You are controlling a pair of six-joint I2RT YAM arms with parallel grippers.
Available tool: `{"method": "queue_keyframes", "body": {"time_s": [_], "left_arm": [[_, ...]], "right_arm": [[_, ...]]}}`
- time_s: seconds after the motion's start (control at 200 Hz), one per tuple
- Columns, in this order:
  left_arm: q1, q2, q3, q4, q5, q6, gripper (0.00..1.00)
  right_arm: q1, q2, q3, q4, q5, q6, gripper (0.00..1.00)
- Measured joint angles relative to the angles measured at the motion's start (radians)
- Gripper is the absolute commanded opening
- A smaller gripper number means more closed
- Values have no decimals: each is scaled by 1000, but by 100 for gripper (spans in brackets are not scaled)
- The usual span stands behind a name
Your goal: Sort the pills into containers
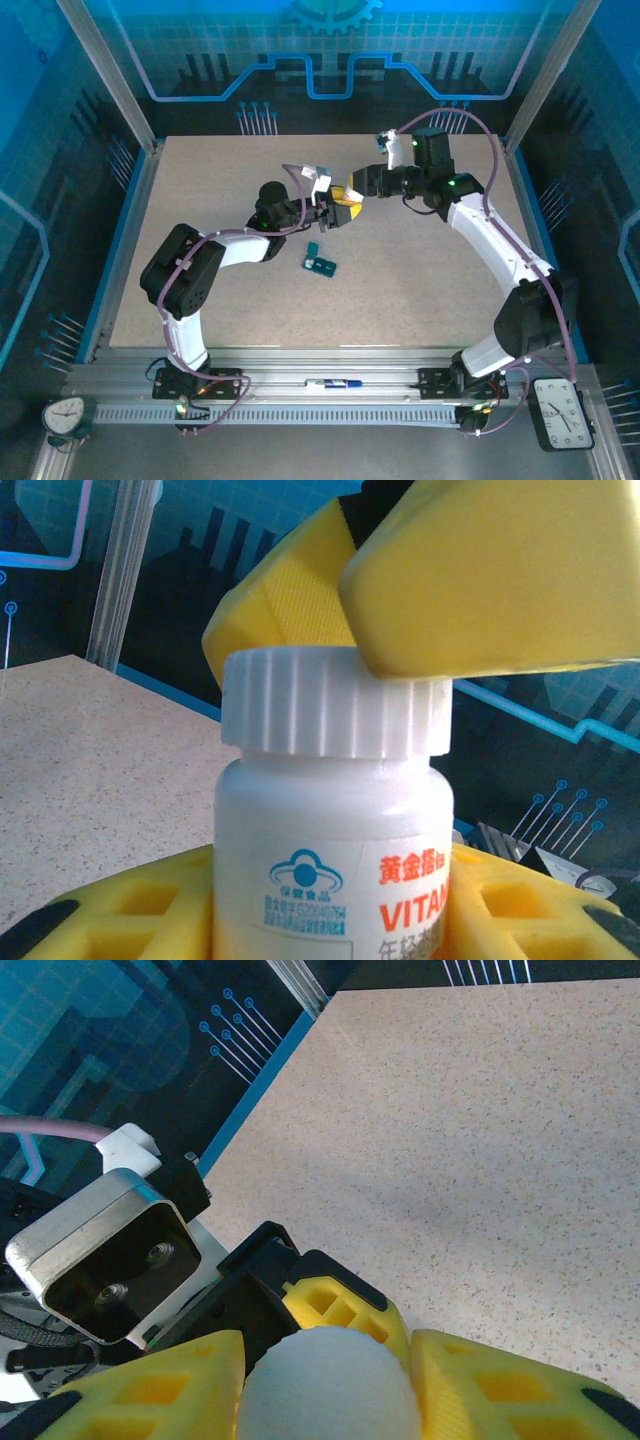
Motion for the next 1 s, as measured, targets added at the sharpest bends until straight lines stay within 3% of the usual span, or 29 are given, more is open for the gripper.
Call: {"method": "queue_keyframes", "body": {"time_s": [0.165, 0.3, 0.65, 0.871, 1.001], "left_arm": [[1, 0, 0, -10, -8, 1, 0], [-6, -1, -9, -24, -47, 34, 0], [-108, -51, -84, -88, -339, 238, 0], [-126, -52, -84, -90, -406, 286, 0], [-128, -52, -84, -75, -412, 295, 0]], "right_arm": [[15, -5, -23, 35, 37, 19, 44], [50, -33, -76, 94, 151, 48, 44], [132, -100, -214, 210, 436, 185, 43], [137, -102, -217, 220, 476, 219, 46], [130, -102, -196, 187, 460, 229, 55]]}}
